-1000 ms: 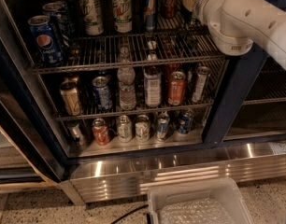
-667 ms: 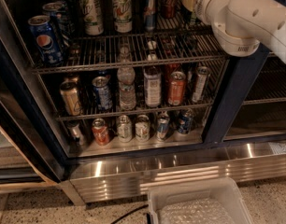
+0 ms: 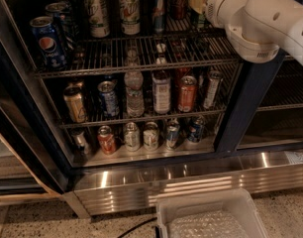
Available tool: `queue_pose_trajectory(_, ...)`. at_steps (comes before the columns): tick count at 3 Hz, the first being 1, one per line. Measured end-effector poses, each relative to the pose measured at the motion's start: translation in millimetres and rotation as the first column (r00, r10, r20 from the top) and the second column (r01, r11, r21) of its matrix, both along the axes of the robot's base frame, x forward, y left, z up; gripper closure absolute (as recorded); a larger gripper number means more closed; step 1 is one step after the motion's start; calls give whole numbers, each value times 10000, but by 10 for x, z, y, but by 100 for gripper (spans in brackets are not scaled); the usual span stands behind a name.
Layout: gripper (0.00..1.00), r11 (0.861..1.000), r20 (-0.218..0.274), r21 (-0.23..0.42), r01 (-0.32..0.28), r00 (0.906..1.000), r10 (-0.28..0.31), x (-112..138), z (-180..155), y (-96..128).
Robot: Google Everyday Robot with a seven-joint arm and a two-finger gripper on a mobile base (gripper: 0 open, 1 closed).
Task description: Pick green can from top shelf of fridge
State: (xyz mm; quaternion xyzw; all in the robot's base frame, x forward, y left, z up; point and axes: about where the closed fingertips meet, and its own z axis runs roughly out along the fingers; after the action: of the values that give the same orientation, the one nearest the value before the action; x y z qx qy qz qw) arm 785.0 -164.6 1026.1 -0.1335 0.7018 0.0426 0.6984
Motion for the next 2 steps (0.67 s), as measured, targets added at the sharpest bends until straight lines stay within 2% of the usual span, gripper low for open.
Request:
queue_pose_trajectory(1, 100, 9997, 56, 235, -89, 9999, 88, 54, -28, 26)
queue_pose_trajectory(2, 100, 9975, 143, 591, -378, 9992, 370, -11, -19, -28)
